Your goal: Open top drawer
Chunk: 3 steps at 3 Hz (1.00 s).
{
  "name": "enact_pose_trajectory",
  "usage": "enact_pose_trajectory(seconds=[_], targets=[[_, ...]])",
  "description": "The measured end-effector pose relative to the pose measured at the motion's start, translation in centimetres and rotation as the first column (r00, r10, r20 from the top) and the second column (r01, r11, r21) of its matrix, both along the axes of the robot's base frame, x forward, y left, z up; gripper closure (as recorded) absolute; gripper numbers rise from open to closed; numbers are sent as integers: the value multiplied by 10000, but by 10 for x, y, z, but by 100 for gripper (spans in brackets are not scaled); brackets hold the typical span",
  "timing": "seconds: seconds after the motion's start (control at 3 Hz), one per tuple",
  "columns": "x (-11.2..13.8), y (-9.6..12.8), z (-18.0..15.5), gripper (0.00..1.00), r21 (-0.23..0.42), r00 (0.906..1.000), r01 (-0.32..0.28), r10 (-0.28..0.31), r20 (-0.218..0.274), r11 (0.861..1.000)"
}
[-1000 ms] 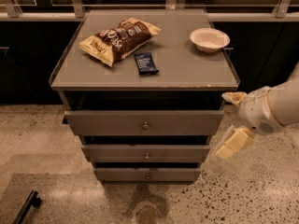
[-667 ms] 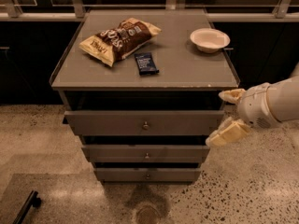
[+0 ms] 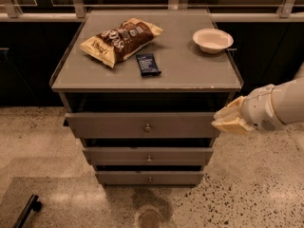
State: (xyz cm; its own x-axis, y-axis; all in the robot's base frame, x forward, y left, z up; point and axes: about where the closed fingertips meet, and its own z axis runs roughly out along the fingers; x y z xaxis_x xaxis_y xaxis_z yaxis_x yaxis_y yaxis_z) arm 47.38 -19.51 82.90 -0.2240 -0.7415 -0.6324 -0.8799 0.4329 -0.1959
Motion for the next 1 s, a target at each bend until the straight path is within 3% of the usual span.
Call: enact_pose_trajectory(seconds=[0.33,0.67,1.0], targets=[[0,0,0,89,1,10000,-1,1,6,10000],[5,-3,-13,100,488,9981,449,-468,394,9978],[19,-5,-54,100,1408,9872,1366,-1466,631,9806]])
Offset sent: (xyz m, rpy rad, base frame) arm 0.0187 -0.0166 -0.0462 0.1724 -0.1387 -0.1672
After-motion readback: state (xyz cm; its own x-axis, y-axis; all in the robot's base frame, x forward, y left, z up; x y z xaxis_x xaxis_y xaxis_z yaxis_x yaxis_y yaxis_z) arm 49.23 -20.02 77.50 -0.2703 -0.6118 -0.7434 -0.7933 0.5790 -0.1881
